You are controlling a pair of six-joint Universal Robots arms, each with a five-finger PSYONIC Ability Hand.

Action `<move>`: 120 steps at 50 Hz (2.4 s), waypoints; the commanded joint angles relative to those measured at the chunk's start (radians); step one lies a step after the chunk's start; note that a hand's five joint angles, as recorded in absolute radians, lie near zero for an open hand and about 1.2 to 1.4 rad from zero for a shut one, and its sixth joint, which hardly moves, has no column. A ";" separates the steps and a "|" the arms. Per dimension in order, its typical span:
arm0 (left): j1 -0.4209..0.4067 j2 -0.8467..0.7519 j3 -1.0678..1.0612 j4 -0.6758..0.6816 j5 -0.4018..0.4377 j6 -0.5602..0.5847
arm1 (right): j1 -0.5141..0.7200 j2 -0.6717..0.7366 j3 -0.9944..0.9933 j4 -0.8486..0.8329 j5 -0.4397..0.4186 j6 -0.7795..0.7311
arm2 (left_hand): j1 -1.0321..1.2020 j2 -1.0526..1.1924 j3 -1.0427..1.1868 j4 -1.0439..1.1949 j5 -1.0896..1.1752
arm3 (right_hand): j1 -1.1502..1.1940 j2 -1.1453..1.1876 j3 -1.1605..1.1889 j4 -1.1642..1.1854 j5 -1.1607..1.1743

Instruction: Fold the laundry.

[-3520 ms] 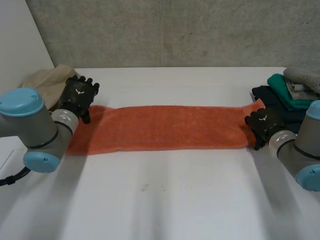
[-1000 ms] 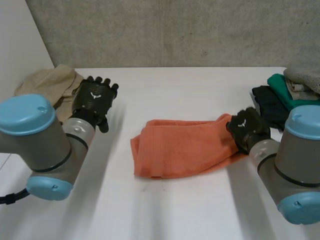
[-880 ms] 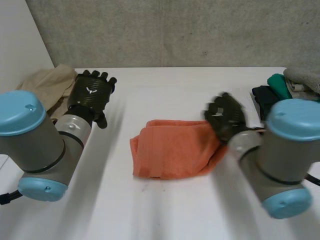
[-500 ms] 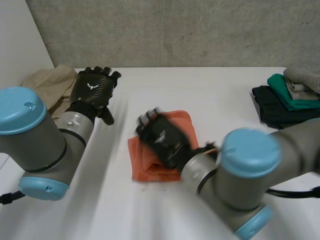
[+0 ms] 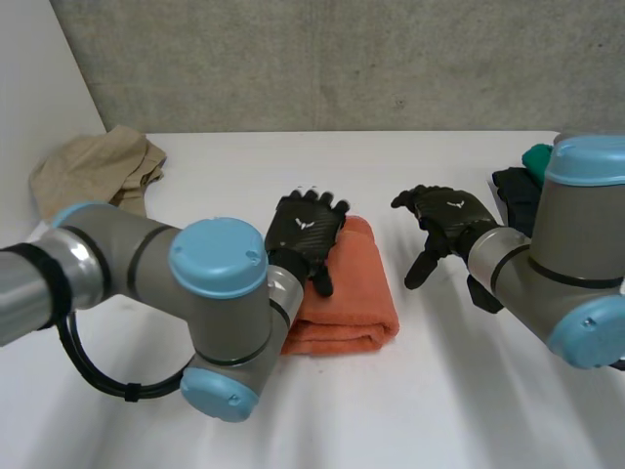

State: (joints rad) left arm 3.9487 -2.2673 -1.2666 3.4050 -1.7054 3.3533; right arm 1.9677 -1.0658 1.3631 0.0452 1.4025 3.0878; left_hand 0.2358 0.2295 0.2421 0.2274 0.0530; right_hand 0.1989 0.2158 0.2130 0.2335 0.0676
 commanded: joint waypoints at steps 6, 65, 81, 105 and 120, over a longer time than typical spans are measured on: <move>0.038 -0.035 -0.057 -0.072 -0.086 0.270 | 0.120 0.118 -0.121 0.036 0.000 -0.064 | 0.004 0.010 -0.002 0.013 0.012 | -0.024 -0.041 -0.038 -0.059 -0.068; 0.274 0.428 -0.201 -0.145 0.656 0.017 | 0.300 0.159 0.208 -0.482 0.101 -0.296 | 0.051 0.057 0.045 0.060 0.059 | -0.024 -0.041 -0.038 -0.059 -0.068; 0.274 0.428 -0.201 -0.145 0.656 0.015 | 0.296 0.240 0.094 -0.495 0.124 -0.357 | 0.054 0.060 0.048 0.062 0.062 | 0.453 0.436 0.439 0.418 0.409; 0.280 0.431 -0.198 -0.145 0.636 0.014 | 0.295 0.299 -0.007 -0.481 0.090 -0.356 | 0.057 0.063 0.051 0.065 0.065 | 1.197 1.180 1.183 1.163 1.154; 0.330 0.480 -0.191 -0.144 0.621 0.009 | 0.174 0.218 -0.142 -0.492 -0.048 -0.408 | 0.072 0.078 0.065 0.080 0.080 | 1.197 1.180 1.183 1.163 1.154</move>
State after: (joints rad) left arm 4.2446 -1.8129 -1.4608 3.2610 -1.0711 3.3666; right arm 2.2293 -0.7907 1.2941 -0.4352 1.4740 2.6884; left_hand 0.2391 0.2331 0.2446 0.2312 0.0791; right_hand 0.8921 1.1727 1.1379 1.1707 0.8919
